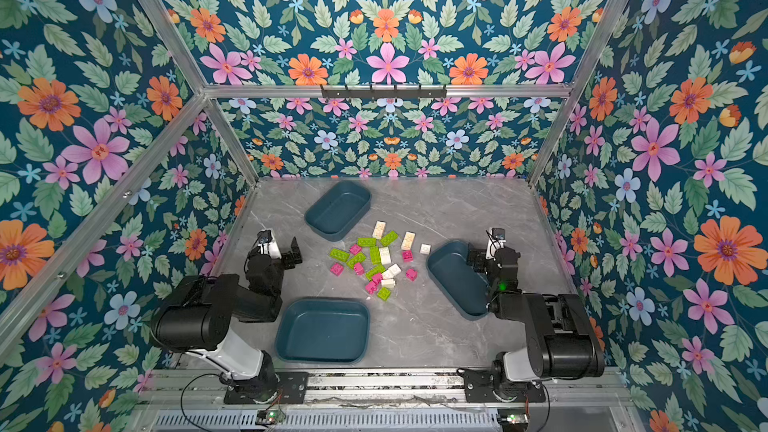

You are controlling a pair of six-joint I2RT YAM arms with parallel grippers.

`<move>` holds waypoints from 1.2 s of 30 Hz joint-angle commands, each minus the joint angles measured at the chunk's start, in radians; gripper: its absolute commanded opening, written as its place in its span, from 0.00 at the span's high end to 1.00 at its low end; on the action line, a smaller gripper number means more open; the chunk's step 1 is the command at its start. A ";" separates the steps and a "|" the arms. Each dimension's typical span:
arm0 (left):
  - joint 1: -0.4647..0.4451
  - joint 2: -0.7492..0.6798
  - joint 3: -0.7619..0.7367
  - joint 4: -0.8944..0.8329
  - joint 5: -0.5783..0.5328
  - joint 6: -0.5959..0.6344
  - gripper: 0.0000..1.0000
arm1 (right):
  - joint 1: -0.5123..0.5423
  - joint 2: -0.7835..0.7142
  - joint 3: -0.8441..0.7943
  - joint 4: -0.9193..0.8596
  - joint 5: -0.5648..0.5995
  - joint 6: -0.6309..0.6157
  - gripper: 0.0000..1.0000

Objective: Sort the legos into containers by color
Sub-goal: 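Raise the left arm toward the brick pile while the right arm lifts over its bin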

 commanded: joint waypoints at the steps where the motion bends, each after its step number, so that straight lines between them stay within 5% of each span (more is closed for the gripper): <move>1: 0.000 -0.001 0.002 0.009 0.004 0.013 0.00 | -0.001 0.002 0.004 -0.003 -0.001 0.011 0.01; 26: -0.014 -0.041 -0.015 0.012 -0.013 0.020 0.00 | -0.005 -0.049 0.029 -0.092 -0.030 0.005 0.01; 36: -0.026 -0.290 0.088 -0.378 -0.066 -0.019 0.00 | -0.005 -0.242 0.093 -0.330 -0.147 -0.035 0.01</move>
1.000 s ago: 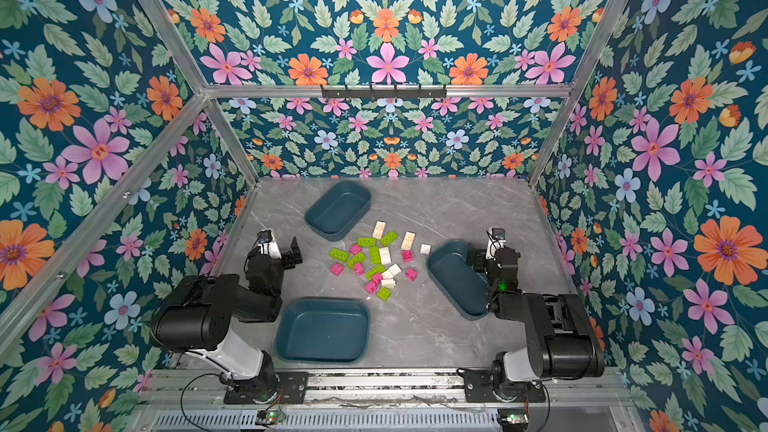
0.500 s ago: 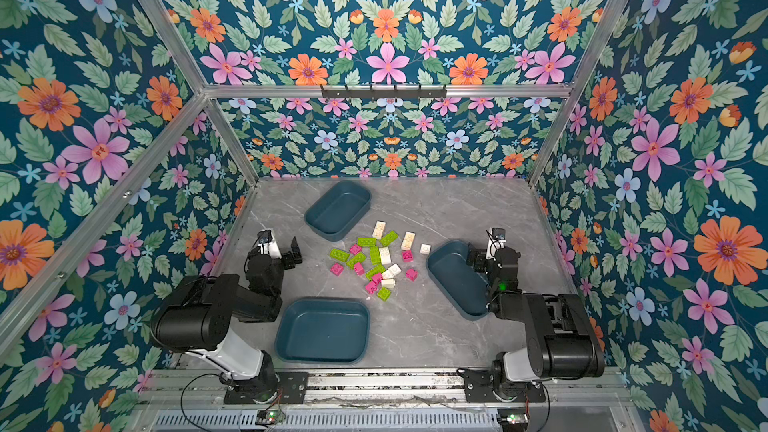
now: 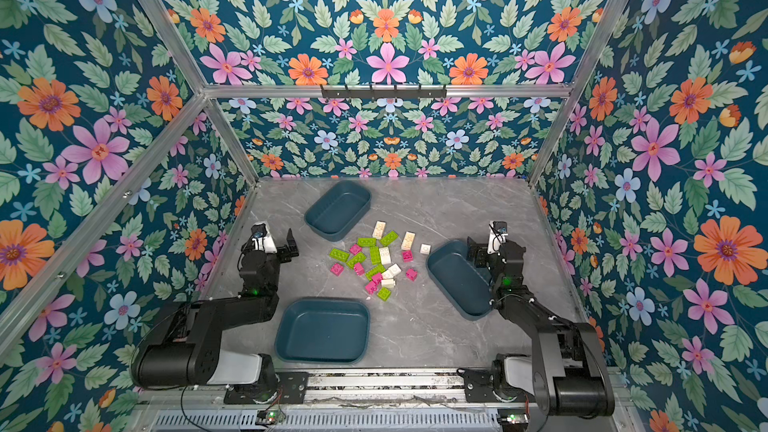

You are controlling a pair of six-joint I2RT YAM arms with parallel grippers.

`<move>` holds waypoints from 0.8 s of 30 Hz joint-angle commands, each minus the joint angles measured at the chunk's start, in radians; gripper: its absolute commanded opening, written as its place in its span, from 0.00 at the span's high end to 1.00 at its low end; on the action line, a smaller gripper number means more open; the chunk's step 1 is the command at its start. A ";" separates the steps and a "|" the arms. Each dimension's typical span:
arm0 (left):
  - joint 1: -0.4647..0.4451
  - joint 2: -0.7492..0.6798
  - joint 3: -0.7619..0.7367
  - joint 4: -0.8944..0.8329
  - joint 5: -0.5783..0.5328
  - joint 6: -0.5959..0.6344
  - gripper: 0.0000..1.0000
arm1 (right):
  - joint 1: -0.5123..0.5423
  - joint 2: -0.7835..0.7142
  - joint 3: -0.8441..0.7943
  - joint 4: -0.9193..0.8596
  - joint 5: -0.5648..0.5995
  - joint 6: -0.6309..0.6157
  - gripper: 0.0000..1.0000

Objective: Sort the legos into containers by color
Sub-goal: 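Raise the left arm toward the brick pile while the right arm lifts over its bin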

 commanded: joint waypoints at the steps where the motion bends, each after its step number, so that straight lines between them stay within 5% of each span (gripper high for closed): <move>1: -0.004 -0.067 0.068 -0.233 -0.028 -0.052 0.00 | 0.001 -0.055 0.033 -0.114 -0.075 -0.023 0.01; 6: -0.013 -0.114 0.263 -0.676 -0.072 -0.189 0.00 | 0.000 -0.134 0.116 -0.287 -0.188 -0.025 0.01; 10: -0.018 -0.112 0.388 -0.946 0.000 -0.215 0.00 | 0.000 -0.194 0.170 -0.425 -0.280 -0.023 0.01; 18: -0.039 -0.155 0.478 -1.159 0.191 -0.262 0.00 | 0.002 -0.258 0.284 -0.710 -0.487 -0.029 0.01; 24: -0.083 -0.120 0.553 -1.341 0.199 -0.440 0.06 | 0.024 -0.263 0.360 -0.877 -0.595 -0.035 0.01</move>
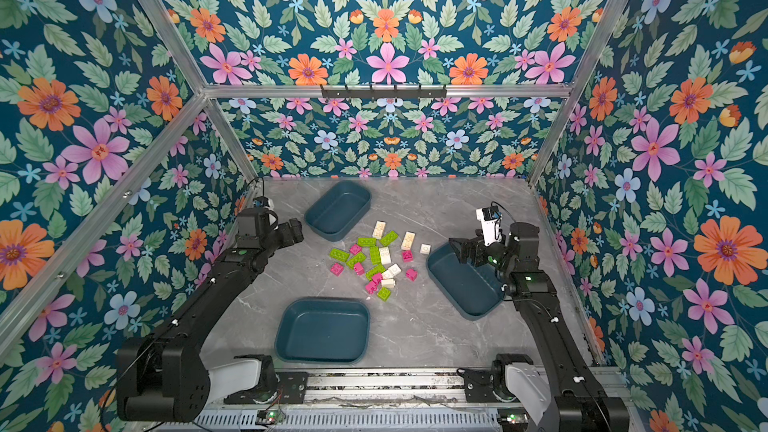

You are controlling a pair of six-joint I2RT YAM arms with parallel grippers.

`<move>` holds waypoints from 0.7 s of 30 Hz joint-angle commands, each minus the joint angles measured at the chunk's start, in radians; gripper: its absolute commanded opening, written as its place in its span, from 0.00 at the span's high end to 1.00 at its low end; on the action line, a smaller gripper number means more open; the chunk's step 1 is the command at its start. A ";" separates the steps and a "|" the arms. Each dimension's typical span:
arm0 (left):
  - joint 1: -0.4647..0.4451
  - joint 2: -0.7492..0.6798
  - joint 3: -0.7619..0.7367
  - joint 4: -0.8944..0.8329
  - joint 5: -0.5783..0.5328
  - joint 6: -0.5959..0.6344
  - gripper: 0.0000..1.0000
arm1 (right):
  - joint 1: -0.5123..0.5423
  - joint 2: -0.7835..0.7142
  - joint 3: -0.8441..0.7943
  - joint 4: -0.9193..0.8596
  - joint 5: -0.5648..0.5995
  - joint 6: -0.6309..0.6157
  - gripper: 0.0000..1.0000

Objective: Sort the legos into containers by color
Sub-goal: 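Raise the left arm toward the brick pile while the right arm lifts over its bin, then lower the left gripper onto a lime green brick and close it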

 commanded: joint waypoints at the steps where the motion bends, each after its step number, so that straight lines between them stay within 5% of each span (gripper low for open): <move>1: -0.036 0.007 0.018 -0.134 0.010 -0.139 0.06 | 0.020 -0.001 0.032 -0.134 -0.103 -0.012 0.01; 12: -0.207 0.135 0.114 -0.250 -0.159 -0.467 0.07 | 0.130 0.075 0.091 -0.188 -0.140 0.001 0.02; 21: -0.360 0.295 0.211 -0.329 -0.271 -0.695 0.22 | 0.135 0.114 0.111 -0.199 -0.142 -0.002 0.01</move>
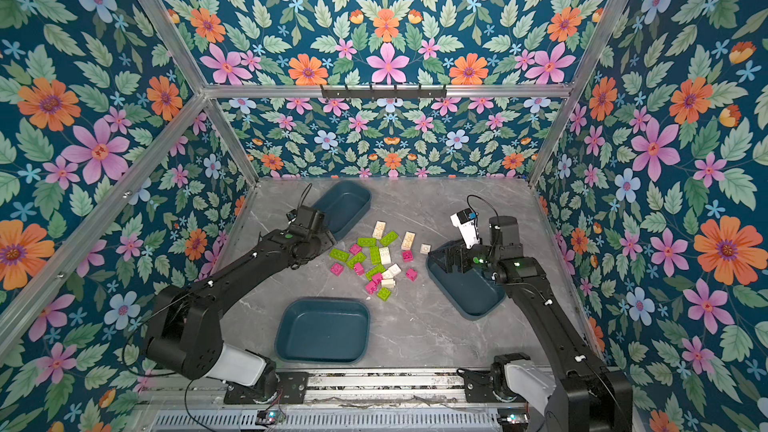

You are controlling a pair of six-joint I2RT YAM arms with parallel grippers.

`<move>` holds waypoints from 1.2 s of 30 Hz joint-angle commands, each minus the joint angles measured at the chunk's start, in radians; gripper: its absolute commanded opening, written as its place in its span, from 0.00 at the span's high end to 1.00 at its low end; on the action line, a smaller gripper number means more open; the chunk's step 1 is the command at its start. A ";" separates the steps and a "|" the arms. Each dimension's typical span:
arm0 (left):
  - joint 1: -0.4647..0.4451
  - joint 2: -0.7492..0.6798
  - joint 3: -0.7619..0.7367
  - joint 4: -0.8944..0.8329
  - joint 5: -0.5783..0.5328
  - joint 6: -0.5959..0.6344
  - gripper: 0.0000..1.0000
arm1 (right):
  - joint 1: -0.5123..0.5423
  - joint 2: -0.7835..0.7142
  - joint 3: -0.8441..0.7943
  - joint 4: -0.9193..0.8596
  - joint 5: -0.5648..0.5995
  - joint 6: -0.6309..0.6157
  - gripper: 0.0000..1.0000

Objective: Sort the legos into containers by color
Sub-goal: 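Lower the left gripper onto a lime green brick and close it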

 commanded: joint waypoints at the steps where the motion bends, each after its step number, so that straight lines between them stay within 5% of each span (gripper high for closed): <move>1: -0.034 0.051 0.038 -0.062 -0.069 -0.123 0.23 | 0.001 0.005 0.005 -0.009 -0.011 -0.005 0.01; 20: -0.092 0.326 0.180 -0.062 -0.095 -0.284 0.43 | 0.001 0.029 -0.004 -0.010 -0.119 -0.001 0.01; 36: -0.111 0.409 0.210 -0.067 -0.144 -0.330 0.48 | 0.001 0.046 -0.003 -0.033 -0.123 -0.035 0.01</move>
